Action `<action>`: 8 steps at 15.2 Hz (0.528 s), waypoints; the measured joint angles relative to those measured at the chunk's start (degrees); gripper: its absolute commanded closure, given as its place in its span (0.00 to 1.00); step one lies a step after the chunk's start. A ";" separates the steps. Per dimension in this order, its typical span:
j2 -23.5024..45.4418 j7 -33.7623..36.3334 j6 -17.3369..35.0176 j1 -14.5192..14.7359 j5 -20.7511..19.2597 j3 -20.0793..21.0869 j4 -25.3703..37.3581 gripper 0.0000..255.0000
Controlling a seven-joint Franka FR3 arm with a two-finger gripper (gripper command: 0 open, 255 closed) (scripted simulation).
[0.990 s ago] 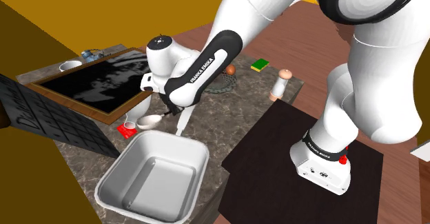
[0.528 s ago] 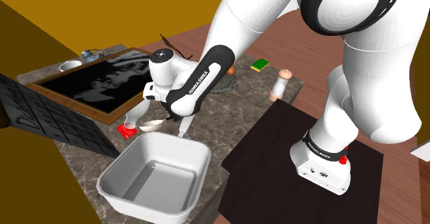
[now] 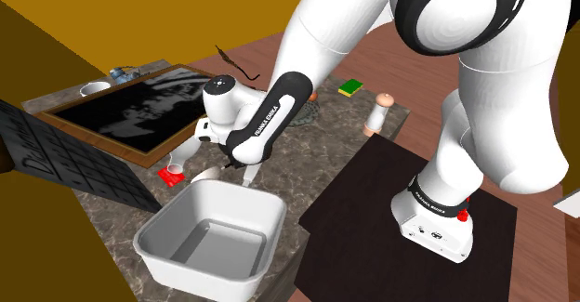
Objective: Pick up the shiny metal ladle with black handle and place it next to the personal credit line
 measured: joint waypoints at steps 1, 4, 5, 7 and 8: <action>0.05 0.03 0.02 0.02 0.01 -0.01 0.04 1.00; 0.08 0.23 0.16 0.21 -0.01 -0.05 -0.22 0.00; 0.04 0.38 0.11 0.40 -0.03 -0.01 -0.39 0.00; 0.01 0.49 -0.07 0.56 -0.04 0.07 -0.38 0.00; 0.00 0.50 -0.10 0.58 -0.04 0.09 -0.39 0.00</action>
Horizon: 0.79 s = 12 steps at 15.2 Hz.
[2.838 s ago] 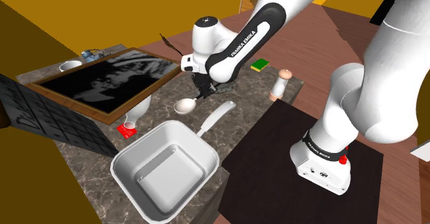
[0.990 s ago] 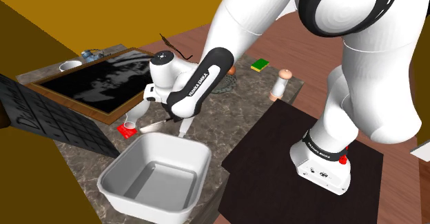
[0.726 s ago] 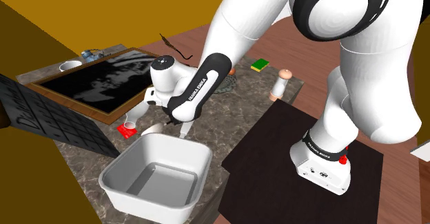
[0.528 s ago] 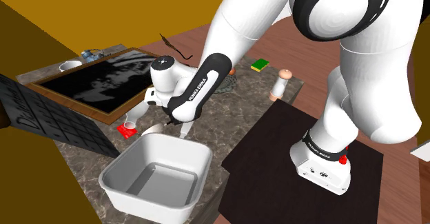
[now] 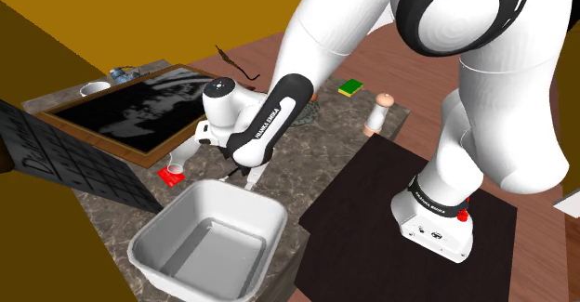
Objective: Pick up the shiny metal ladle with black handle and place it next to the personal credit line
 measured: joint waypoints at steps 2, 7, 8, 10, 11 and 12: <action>-0.56 -0.26 -0.55 -0.11 -0.06 -0.06 -0.16 0.00; -5.89 0.31 -4.87 1.16 -1.03 -0.94 -1.14 0.00; -6.14 0.36 -5.03 1.22 -1.09 -0.99 -1.26 0.00; -6.26 0.38 -5.16 1.26 -1.12 -1.00 -1.26 0.00; -6.28 0.39 -5.19 1.27 -1.12 -1.01 -1.27 0.00; -6.29 0.39 -5.21 1.27 -1.13 -1.01 -1.27 0.00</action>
